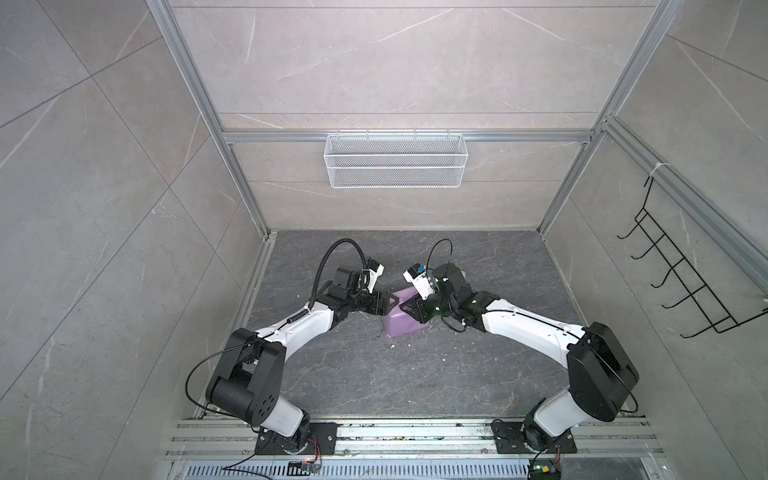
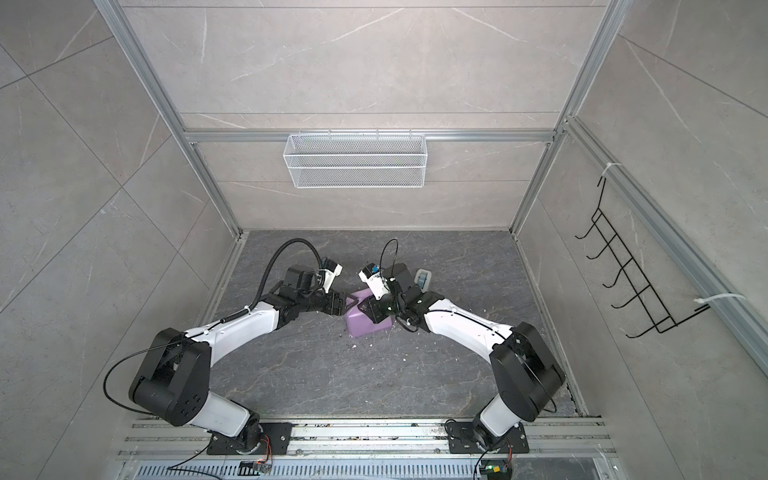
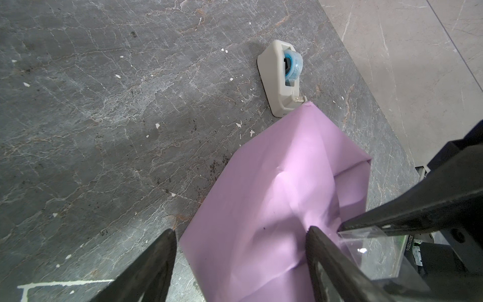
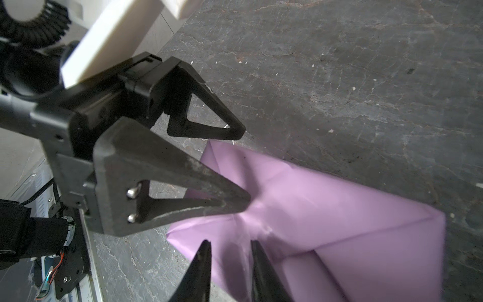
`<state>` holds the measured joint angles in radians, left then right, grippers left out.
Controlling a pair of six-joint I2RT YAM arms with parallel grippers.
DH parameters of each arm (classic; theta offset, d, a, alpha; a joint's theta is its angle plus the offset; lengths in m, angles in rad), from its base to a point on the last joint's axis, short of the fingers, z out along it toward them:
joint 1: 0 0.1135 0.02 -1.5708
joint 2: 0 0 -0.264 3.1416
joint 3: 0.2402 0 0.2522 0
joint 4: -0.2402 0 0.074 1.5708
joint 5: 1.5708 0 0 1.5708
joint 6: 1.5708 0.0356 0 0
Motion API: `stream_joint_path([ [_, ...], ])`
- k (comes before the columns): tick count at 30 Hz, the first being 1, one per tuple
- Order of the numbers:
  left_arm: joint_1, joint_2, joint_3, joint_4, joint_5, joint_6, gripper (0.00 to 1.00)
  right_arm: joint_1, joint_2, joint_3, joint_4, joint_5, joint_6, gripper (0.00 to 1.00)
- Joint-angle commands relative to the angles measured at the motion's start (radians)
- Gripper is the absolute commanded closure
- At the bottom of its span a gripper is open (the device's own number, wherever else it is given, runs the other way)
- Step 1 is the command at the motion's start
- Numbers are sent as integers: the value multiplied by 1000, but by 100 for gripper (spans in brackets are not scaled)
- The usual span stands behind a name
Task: Wrap the gift box in paper
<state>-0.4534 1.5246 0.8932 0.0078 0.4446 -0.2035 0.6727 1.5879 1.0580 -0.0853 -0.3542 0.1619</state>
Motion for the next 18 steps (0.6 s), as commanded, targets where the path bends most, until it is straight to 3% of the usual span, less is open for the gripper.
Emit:
stream_joint_path([
  [1,-1,5,-23,-78,-1,42,21,-14,-4,4,6,30,22,70],
  [10,-1,2,-25,-77,-1,42,21,-46,7,22,-2,66,30,65],
  [18,-1,4,-25,-78,-2,42,21,-64,31,36,37,-28,61,65],
])
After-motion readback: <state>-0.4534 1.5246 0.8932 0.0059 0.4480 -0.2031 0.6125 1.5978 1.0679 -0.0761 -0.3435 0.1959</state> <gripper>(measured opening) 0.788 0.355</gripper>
